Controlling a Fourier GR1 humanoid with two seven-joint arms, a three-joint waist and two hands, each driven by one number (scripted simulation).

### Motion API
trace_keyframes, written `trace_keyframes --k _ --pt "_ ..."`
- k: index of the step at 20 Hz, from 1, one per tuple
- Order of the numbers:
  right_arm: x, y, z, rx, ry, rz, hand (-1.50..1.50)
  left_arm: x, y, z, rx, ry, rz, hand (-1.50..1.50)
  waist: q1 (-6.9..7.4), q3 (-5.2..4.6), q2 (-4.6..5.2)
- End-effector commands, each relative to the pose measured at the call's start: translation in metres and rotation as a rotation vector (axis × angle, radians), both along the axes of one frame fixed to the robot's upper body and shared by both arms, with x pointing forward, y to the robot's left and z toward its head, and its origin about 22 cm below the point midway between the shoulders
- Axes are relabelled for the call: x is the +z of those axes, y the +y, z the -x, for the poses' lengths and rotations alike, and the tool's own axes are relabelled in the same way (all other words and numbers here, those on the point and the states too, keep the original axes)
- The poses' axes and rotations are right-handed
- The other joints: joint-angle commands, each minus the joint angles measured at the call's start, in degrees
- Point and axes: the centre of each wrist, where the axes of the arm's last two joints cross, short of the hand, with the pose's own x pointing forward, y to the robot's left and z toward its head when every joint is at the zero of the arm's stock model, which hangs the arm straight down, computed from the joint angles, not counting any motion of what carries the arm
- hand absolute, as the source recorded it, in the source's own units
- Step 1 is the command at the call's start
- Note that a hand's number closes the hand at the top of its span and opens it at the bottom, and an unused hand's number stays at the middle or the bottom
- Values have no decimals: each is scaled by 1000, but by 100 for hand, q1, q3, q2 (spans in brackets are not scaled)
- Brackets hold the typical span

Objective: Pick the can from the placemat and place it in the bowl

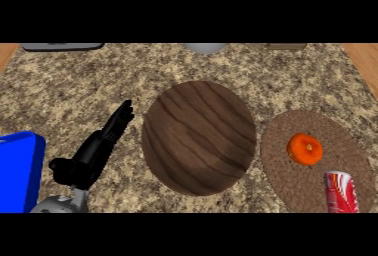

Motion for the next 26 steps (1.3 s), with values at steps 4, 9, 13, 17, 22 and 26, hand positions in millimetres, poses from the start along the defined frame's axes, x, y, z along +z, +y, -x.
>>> trace_keyframes --k 4,9,13,17,22,26 --pt "-11 49 27 -145 164 60 -150 0 -2 -4 -47 7 -6 0 177 8 1" --pt "-8 73 5 -208 172 60 -150 -5 -4 -13 -39 -8 0 0 205 8 2" --pt "-32 80 0 -198 189 77 -150 -13 -11 -3 -45 -8 3 0 212 12 -12" --pt "-42 74 -17 -210 130 97 -150 -8 -18 -7 -46 16 14 0 225 14 -14" --pt "-57 73 -23 -206 33 99 -150 5 -19 -15 -44 5 5 0 216 16 -19" --pt "-77 82 -31 -198 5 102 -150 7 -11 -5 -43 -11 7 0 239 15 -19"
